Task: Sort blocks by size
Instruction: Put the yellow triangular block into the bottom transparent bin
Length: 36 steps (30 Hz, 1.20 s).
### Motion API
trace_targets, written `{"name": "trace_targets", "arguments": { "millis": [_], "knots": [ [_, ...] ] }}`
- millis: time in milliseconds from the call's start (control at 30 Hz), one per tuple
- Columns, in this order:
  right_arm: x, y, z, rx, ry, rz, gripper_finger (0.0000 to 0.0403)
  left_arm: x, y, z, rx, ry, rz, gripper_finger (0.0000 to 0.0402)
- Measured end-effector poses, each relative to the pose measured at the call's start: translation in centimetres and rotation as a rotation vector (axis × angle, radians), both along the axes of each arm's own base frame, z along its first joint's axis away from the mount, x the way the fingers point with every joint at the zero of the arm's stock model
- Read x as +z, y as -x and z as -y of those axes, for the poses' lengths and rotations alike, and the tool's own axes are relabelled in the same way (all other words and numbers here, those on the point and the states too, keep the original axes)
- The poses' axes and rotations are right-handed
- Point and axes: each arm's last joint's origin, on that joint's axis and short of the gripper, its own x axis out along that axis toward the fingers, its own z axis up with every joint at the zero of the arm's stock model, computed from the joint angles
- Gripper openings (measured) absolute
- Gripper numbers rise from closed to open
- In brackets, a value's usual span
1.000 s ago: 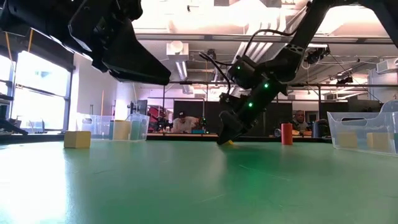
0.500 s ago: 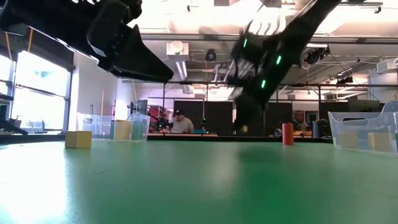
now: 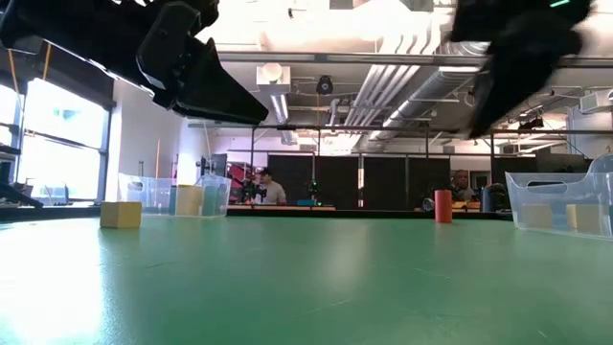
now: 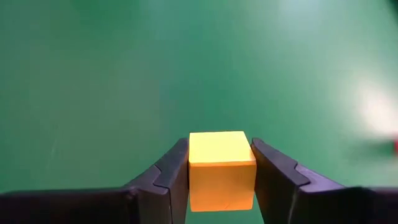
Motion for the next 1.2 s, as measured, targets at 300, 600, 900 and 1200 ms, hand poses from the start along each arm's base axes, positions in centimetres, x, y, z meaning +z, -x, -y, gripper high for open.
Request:
{"name": "trace_targets", "arguments": {
  "millis": [300, 600, 900, 1200],
  "knots": [
    [-0.4, 5.6, -5.3, -0.162, -0.157, -0.081, 0.0132, 0.8, -0.3, 0.2, -0.028, -0.036, 0.06, 0.0179],
    [3.0, 10.0, -10.7, -0.178, -0.394, -0.106, 0.0132, 0.8, -0.7, -0.7, -0.004, -0.026, 0.062, 0.0179],
    [2.3, 14.0, -12.9, -0.398, -0.572, -0.13, 0.0132, 0.8, -0.8, -0.9, 0.003, -0.027, 0.061, 0.0179],
    [-3.2, 14.5, -12.7, -0.48, -0.697, -0.231, 0.0153, 0.8, -0.8, -1.0, -0.001, -0.041, 0.055, 0.0179]
  ]
}}
